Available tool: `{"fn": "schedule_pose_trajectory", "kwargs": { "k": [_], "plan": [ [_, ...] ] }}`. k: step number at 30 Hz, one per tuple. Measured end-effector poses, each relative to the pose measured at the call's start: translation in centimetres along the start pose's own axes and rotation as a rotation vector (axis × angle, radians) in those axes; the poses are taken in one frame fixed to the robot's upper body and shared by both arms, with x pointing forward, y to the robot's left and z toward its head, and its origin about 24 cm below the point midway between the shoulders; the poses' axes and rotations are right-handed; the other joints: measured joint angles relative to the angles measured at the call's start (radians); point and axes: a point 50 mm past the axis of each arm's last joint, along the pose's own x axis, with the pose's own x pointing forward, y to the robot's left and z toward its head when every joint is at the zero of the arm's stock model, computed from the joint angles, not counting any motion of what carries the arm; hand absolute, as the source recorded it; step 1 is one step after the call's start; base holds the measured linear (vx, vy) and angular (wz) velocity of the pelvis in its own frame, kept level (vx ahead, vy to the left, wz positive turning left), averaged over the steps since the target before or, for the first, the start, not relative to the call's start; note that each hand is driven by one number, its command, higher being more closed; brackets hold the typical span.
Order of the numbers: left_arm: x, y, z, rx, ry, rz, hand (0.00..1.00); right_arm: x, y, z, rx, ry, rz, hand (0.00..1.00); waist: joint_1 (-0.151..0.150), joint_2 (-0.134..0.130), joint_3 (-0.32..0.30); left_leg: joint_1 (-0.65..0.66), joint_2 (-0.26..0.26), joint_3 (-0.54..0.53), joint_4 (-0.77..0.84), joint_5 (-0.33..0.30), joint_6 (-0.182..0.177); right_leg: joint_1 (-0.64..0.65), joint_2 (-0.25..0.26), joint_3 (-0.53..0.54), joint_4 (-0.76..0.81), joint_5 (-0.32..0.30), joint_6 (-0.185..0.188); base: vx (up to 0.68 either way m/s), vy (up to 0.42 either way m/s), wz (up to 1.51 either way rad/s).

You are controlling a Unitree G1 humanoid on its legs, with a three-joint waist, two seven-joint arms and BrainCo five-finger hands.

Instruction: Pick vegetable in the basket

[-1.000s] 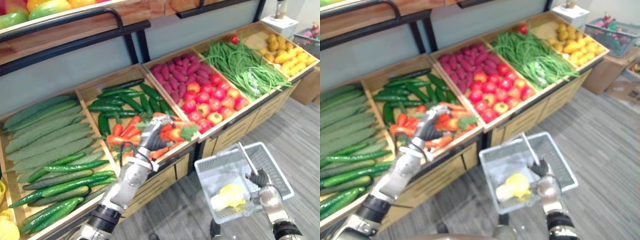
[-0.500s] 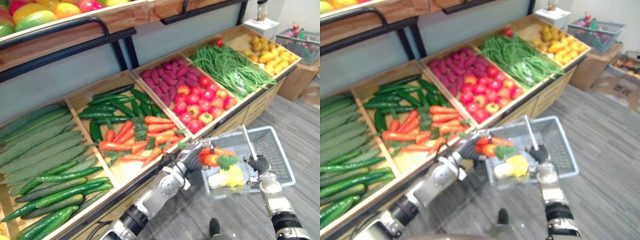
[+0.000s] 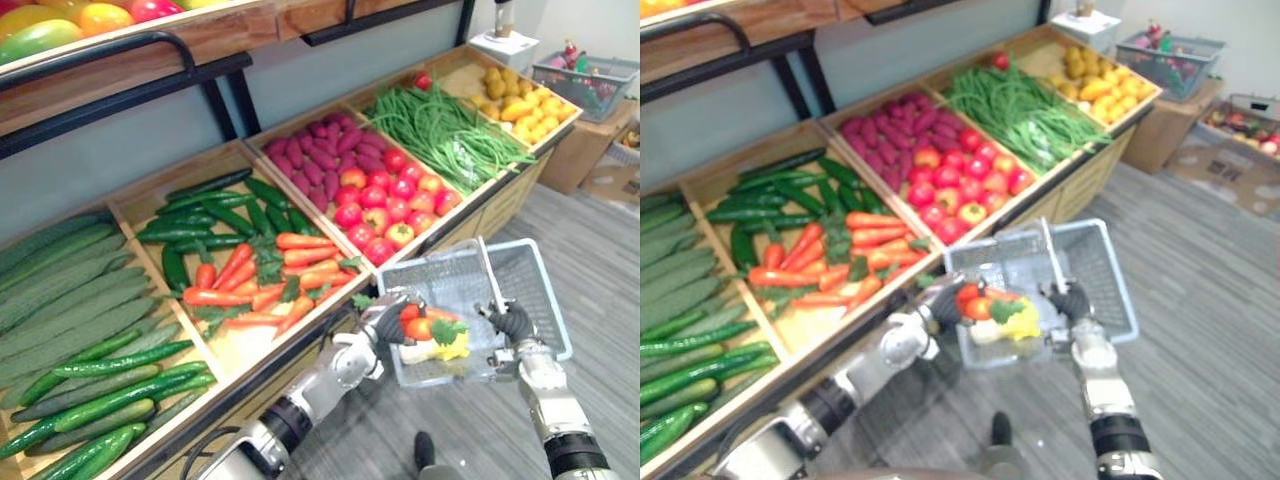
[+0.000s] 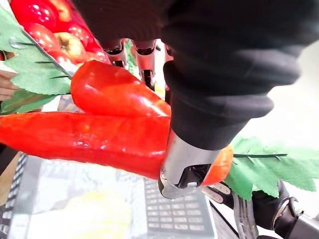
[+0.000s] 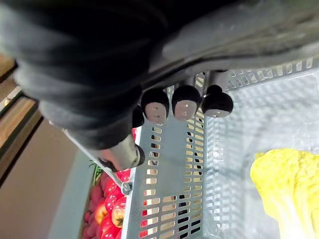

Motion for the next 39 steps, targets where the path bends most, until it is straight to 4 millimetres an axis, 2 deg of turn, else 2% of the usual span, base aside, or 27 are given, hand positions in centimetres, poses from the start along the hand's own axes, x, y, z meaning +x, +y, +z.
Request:
{"fn": "schedule_pose_trajectory", "kwargs": {
  "k": [5,7,14,20,23,28,29,39],
  "plan": [
    [0.7,-0.6,0.1,0.016,0.012,-0.035,1.0,-0.4,0.4,0.8,-0.004,-0.04,0.061,1.0,-0.007,-0.009,0.0,0.0,0.002,0.018,-0.001,-0.002,-0.003,-0.013,0.005,0.018,0.0,0.001,0.001,-0.01,-0.008,-0.1],
    [0.9,-1.1,0.1,0.025,0.017,-0.057,1.0,-0.6,0.4,0.9,0.0,-0.047,0.072,1.0,-0.02,-0.013,-0.001,0.0,0.003,0.018,-0.001,-0.003,-0.004,-0.013,0.006,0.018,0.0,0.001,0.001,0.0,-0.004,-0.03],
    [2.1,-2.0,1.2,0.068,-0.012,-0.104,1.0,-1.4,0.5,0.6,-0.01,-0.045,0.116,1.0,-0.038,-0.019,-0.001,0.0,0.004,0.026,-0.001,-0.008,-0.007,-0.019,0.008,0.028,0.0,0.0,0.001,0.0,-0.007,-0.04],
    [2.2,-3.1,0.3,0.102,0.039,-0.149,1.0,-1.7,0.6,0.8,0.027,-0.058,0.139,1.0,-0.064,-0.019,-0.001,-0.001,0.002,0.053,-0.001,-0.018,-0.014,-0.044,0.012,0.059,0.003,0.001,0.002,0.0,-0.008,-0.15],
    [2.6,-3.0,0.3,0.154,0.043,-0.159,1.0,-1.9,1.0,0.5,0.02,-0.048,0.16,1.0,-0.076,-0.019,-0.001,0.0,0.004,0.064,-0.001,-0.021,-0.014,-0.05,0.013,0.07,0.003,0.002,0.003,0.01,-0.008,-0.09],
    [3.4,-2.6,0.8,0.177,0.035,-0.152,1.0,-2.3,1.3,-0.1,0.017,-0.028,0.179,1.0,-0.079,-0.019,-0.001,0.0,0.003,0.068,0.0,-0.027,-0.014,-0.051,0.012,0.074,0.003,0.002,0.003,0.0,-0.004,-0.02],
    [3.5,-2.7,1.0,0.174,0.03,-0.149,0.0,-2.3,1.2,-0.1,0.017,-0.025,0.179,1.0,-0.079,-0.019,-0.001,0.0,0.003,0.068,0.0,-0.028,-0.014,-0.051,0.012,0.074,0.003,0.002,0.003,0.0,0.0,0.0],
    [3.7,-2.5,0.7,0.19,0.058,-0.125,0.0,-2.5,2.0,-0.3,0.012,-0.019,0.211,1.0,-0.079,-0.019,-0.001,-0.001,0.002,0.065,0.0,-0.03,-0.015,-0.05,0.01,0.071,0.003,0.002,0.004,0.0,0.0,0.0]
  ]
}}
